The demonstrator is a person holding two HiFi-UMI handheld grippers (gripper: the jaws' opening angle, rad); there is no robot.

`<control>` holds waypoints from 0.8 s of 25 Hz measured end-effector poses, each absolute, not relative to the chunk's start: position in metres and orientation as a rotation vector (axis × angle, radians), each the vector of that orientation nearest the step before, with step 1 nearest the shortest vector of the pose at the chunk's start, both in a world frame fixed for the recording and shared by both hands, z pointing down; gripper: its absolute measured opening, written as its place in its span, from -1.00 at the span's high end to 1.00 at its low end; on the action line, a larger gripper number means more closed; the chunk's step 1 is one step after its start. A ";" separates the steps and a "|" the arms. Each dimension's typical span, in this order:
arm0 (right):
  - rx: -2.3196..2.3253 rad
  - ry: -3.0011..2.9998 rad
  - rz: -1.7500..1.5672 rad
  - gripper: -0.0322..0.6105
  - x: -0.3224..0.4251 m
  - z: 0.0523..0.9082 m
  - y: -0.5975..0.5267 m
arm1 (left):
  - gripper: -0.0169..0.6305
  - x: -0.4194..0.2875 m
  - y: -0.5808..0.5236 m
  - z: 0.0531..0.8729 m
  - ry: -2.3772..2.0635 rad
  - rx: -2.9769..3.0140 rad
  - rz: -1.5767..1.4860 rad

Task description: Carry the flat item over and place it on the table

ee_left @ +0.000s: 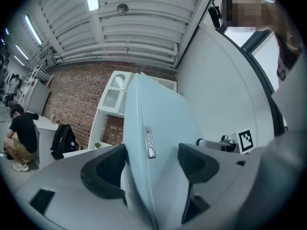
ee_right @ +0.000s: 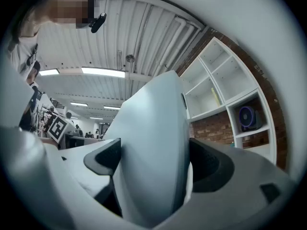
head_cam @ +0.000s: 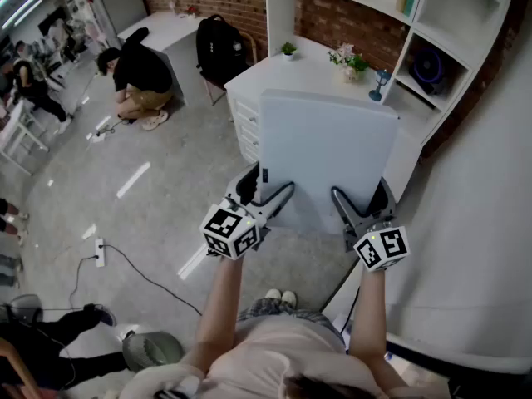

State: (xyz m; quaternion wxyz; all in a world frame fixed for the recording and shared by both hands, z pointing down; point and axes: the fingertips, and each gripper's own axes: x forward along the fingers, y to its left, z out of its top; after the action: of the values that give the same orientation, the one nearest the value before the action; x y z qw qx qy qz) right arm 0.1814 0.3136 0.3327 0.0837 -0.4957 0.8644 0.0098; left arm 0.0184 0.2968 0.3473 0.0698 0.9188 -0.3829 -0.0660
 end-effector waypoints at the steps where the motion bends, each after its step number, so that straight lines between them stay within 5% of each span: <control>1: -1.475 2.587 0.037 -0.53 0.180 0.332 0.313 | -0.10 0.018 0.296 0.347 -1.154 2.763 -0.200; 20: -1.461 2.604 0.005 -0.51 0.175 0.340 0.294 | -0.10 0.012 0.278 0.359 -1.148 2.732 -0.213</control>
State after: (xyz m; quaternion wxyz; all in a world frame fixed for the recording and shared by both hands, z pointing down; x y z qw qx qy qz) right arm 0.1754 0.2943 0.3398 0.0778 -0.4877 0.8695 0.0017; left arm 0.0120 0.2779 0.3587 0.0852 0.9162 -0.3851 -0.0713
